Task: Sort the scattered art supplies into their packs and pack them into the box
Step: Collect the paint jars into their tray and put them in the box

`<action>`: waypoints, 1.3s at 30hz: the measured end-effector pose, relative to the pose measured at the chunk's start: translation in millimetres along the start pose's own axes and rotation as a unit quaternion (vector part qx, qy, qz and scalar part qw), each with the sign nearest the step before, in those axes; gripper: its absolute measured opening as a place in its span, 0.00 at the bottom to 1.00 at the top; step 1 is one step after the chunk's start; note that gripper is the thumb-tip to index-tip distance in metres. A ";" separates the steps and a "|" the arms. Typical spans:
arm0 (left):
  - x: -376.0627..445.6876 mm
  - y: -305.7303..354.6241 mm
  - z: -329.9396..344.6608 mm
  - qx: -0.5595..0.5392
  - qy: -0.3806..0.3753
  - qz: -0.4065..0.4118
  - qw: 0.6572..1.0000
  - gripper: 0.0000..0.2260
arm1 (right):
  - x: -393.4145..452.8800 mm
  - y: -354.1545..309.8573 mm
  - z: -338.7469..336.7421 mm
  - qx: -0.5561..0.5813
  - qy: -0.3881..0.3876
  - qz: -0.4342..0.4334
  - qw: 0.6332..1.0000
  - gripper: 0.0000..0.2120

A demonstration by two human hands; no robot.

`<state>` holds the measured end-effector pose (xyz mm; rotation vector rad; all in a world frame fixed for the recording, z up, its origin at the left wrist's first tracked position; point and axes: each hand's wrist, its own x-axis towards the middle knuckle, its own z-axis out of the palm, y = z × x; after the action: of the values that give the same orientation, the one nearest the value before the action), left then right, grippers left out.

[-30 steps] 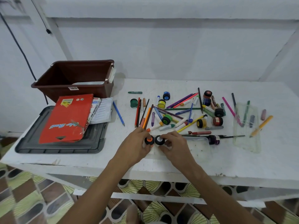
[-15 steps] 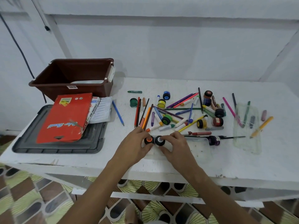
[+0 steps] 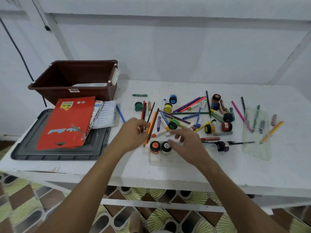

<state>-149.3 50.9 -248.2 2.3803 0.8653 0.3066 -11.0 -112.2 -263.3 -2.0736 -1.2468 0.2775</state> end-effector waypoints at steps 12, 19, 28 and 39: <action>120.0 -32.7 -5.2 0.070 0.031 -0.113 0.991 0.24 | 83.7 15.7 -2.7 -0.141 -0.129 0.061 0.980 0.27; 127.2 -34.8 0.3 0.026 -0.001 -0.098 0.995 0.12 | 84.4 16.2 -3.3 -0.138 -0.121 0.079 0.980 0.18; 15.9 10.9 -17.2 -0.087 0.054 -0.031 0.994 0.08 | 26.3 -12.8 -43.1 0.184 -0.160 0.117 0.963 0.16; -58.3 24.5 11.4 -0.047 -0.059 0.016 0.997 0.18 | -35.7 -18.0 -9.1 0.035 -0.122 0.077 0.989 0.23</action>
<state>-176.8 -7.1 -243.8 2.3023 0.7439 0.2127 -37.4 -140.9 -250.5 -2.1263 -1.1981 0.6540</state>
